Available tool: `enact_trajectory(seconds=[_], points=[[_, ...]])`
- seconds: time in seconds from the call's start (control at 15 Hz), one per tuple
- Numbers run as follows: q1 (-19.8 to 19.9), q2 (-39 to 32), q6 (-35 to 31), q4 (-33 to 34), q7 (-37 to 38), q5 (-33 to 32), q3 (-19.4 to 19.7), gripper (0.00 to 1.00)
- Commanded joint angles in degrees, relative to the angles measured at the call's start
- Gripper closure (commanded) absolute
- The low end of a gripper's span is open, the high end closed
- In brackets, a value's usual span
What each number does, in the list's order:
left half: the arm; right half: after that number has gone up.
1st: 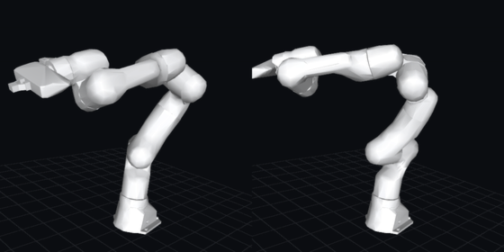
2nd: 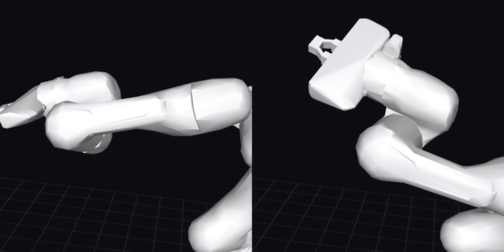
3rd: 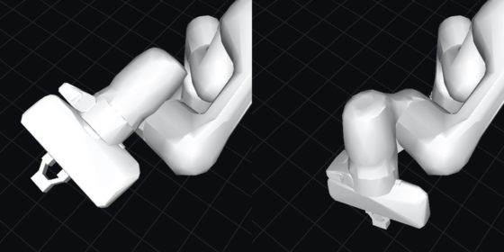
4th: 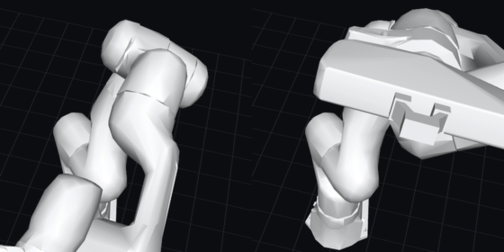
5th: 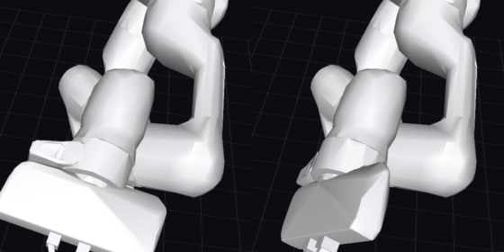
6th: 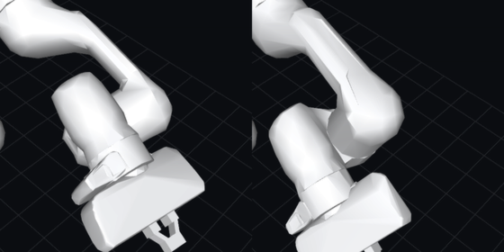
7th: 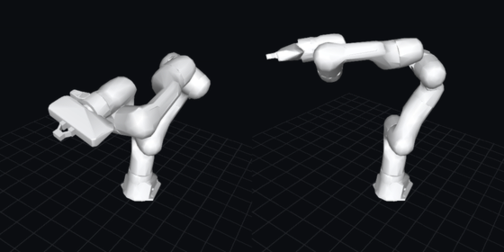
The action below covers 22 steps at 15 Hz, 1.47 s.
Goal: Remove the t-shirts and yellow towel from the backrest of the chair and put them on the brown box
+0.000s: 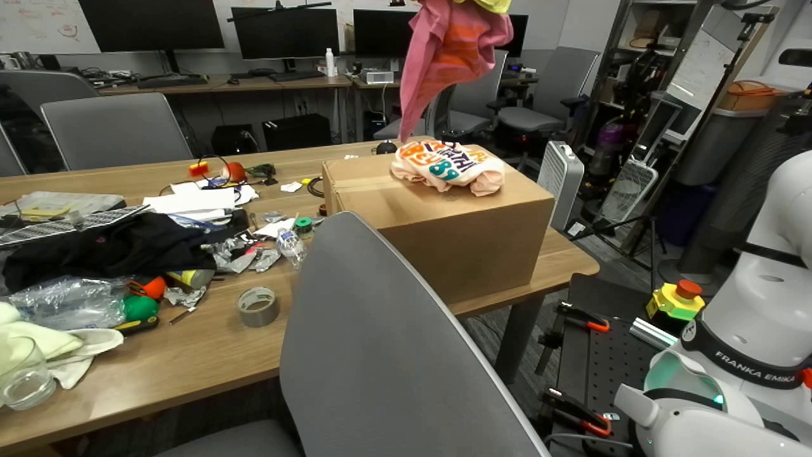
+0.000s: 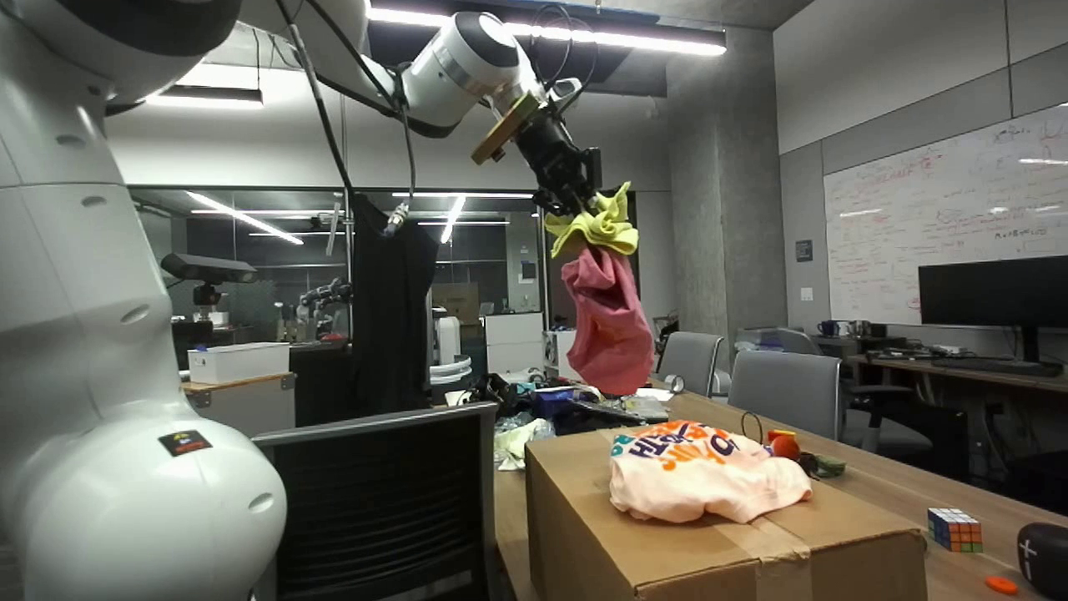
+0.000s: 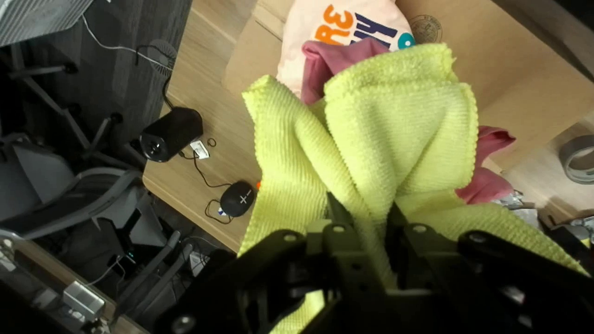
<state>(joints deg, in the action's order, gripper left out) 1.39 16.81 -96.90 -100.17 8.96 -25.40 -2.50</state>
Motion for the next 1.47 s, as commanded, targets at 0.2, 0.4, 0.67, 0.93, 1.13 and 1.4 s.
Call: enact_trajectory(seconds=[0.2, 0.4, 0.67, 0.93, 1.13, 1.4], points=[[3.4, -2.1, 1.4, 3.5, 4.7, 3.0, 3.0, 0.93], [4.3, -2.9, 1.4, 4.3, 7.9, 3.2, 3.4, 0.93], [4.8, -3.6, 0.6, 4.0, 8.9, 2.8, 3.8, 0.41], [4.7, -3.5, -0.2, 2.2, 6.9, 3.1, 4.5, 0.09], [3.9, -2.4, -0.9, -2.3, 3.4, 3.4, 4.5, 0.0], [1.9, 1.2, -1.1, -11.3, -5.5, 7.1, 4.4, 0.0]])
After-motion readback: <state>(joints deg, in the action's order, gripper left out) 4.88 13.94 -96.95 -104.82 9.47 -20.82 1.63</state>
